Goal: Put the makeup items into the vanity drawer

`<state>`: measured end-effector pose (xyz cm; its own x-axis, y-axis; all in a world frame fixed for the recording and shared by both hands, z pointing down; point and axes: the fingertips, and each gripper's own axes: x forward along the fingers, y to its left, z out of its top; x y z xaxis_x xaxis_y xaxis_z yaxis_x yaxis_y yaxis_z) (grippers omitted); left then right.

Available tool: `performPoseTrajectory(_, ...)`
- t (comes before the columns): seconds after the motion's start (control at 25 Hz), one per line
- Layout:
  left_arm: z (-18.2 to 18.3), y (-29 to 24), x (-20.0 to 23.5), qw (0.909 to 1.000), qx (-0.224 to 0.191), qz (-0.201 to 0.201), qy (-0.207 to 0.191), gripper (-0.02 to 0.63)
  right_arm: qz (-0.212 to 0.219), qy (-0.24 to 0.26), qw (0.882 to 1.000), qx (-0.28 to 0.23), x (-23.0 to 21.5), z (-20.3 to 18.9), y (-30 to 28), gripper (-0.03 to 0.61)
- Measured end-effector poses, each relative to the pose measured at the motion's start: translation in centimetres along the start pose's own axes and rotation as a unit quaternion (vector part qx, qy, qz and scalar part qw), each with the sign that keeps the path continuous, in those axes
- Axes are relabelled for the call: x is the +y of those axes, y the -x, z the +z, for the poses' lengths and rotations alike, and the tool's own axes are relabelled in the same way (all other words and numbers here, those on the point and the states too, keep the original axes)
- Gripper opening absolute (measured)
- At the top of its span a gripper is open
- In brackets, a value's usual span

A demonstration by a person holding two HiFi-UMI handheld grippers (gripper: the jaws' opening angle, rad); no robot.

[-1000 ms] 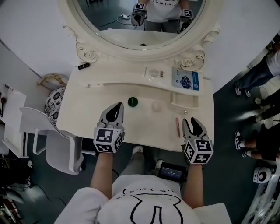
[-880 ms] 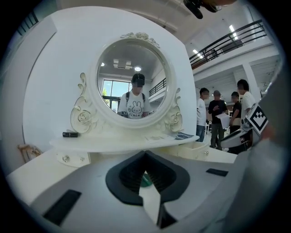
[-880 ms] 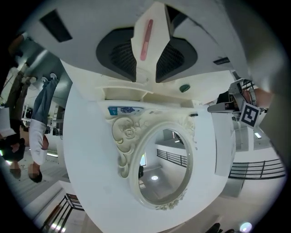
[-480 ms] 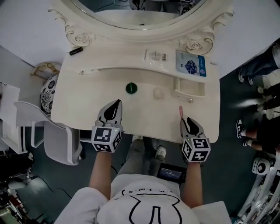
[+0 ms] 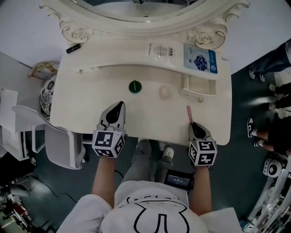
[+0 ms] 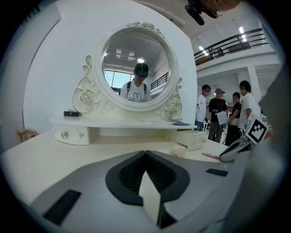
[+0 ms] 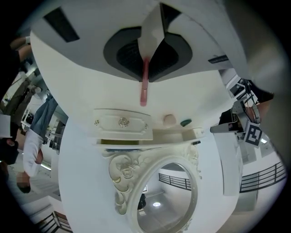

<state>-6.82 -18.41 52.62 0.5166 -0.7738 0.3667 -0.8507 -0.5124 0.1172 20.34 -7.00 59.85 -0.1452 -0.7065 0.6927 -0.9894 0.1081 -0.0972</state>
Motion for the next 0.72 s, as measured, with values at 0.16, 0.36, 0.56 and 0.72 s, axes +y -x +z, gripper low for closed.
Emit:
performPoseTrajectory(0.16,0.1,-0.2,-0.1,1.0,-0.001,0.001,0.0,0.014,0.008,-0.009,1.0,0.001,0.0,0.1,-0.1,0.051)
performPoseTrajectory(0.36,1.2,-0.3,-0.2,1.0,-0.009,0.002,0.001,0.014,0.016,-0.007,1.0,-0.01,0.2,1.4,0.2,0.051)
performPoseTrajectory(0.56,2.8,-0.1,-0.2,0.9997,-0.026,0.004,-0.001,0.014,0.02,0.0,0.999,-0.03,0.2,3.5,0.9,0.051)
performPoseTrajectory(0.72,4.9,0.3,-0.1,0.9989,-0.045,0.007,-0.003,0.014,0.02,0.009,0.998,-0.056,0.2,6.1,2.2,0.049)
